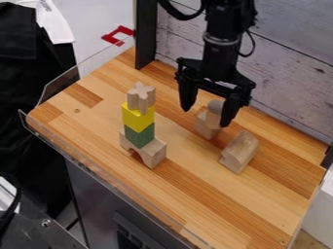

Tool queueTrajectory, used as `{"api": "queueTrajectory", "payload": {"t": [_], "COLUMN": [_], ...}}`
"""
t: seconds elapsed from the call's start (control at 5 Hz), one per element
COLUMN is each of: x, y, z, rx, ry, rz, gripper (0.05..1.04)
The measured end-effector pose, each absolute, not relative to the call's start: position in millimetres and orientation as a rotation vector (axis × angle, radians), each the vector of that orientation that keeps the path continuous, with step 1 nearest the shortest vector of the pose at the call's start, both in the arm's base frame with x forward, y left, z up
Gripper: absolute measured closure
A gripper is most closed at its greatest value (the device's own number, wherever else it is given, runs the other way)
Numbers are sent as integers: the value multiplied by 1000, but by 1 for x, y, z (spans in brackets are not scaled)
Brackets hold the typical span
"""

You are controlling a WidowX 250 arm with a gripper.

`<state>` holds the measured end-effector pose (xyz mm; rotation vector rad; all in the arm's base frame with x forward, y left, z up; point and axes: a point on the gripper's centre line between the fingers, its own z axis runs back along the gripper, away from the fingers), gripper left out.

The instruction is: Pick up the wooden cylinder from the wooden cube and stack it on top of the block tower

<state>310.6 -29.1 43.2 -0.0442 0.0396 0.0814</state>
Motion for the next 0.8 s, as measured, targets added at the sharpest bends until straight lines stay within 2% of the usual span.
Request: {"api": "queueTrajectory", "payload": {"t": [0.4,0.6,0.8], "x": [315,317,319], "y": [-30,-29,-27], "z": [35,31,31], "rx": [-42,-55,-61], "ry": [55,51,38], "rz": [88,103,114], "gripper": [115,389,569]}}
